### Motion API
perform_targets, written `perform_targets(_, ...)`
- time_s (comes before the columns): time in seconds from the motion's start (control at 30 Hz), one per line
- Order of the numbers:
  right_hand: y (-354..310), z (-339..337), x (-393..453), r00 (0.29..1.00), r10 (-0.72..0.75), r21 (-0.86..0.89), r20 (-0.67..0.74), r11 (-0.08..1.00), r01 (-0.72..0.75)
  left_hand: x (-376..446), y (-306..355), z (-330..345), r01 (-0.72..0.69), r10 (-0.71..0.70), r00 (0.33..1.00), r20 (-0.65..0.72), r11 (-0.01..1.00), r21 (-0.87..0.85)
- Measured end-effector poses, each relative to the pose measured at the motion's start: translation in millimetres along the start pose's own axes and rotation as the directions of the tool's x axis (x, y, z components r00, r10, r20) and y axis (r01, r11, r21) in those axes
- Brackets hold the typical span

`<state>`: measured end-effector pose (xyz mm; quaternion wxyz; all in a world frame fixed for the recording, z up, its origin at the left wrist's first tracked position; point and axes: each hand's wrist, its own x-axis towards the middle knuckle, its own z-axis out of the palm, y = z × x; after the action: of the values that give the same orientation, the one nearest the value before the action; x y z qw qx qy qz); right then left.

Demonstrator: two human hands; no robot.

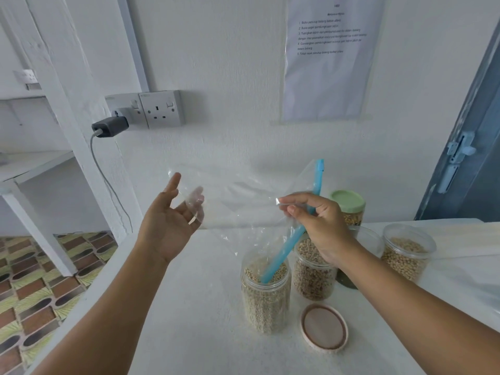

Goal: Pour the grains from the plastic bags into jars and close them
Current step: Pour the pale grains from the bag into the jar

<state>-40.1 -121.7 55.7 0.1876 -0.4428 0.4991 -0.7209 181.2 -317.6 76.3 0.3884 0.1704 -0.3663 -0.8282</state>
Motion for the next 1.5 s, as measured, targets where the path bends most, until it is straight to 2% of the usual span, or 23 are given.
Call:
perform_targets(0.13, 1, 0, 0, 0.998, -0.002, -0.026, 0.069, 1.0, 0.003, 6, 8, -2, -0.007, 0.009, 1.0, -0.026, 0.996, 0.09)
perform_targets(0.27, 0, -2, -2, 0.994, 0.004, -0.048, 0.105, 0.999, 0.001, 13, 21, -5, -0.045, 0.048, 0.995, -0.084, 0.998, 0.035)
perform_targets(0.37, -3, -2, -3, 0.994, -0.006, -0.06, 0.113, 0.998, 0.013, 15, 28, -3, -0.091, 0.103, 0.992, -0.078, 0.986, 0.142)
perform_targets(0.5, -2, 0, -5, 0.996, 0.016, -0.094, 0.084, 0.996, -0.008, 21, 32, 0, -0.188, 0.216, 0.971, -0.099, 0.953, 0.239)
perform_targets(0.77, 2, -1, 3, 1.0, -0.028, -0.052, -0.012, 0.998, 0.028, 21, 47, 18, -0.394, 0.411, 0.908, -0.078, 0.903, 0.173)
perform_targets(0.87, 8, -2, 2, 0.999, -0.02, -0.072, -0.033, 0.997, 0.018, 22, 49, 18, -0.397, 0.417, 0.904, -0.093, 0.9, 0.177)
perform_targets(1.03, 15, -3, -5, 0.999, 0.02, -0.102, -0.033, 0.995, -0.023, 18, 43, 18, -0.381, 0.425, 0.899, -0.105, 0.878, 0.29)
perform_targets(1.23, 15, -5, -5, 1.0, 0.014, -0.157, -0.02, 0.988, -0.017, 13, 42, 13, -0.358, 0.403, 0.915, -0.03, 0.843, 0.401)
perform_targets(1.37, 13, -5, -5, 1.0, -0.018, -0.172, -0.002, 0.985, 0.017, 14, 54, 18, -0.289, 0.324, 0.944, -0.069, 0.908, 0.304)
perform_targets(1.5, 13, -4, -4, 0.999, -0.047, -0.206, 0.002, 0.977, 0.046, 21, 67, 19, -0.33, 0.371, 0.925, -0.088, 0.894, 0.303)
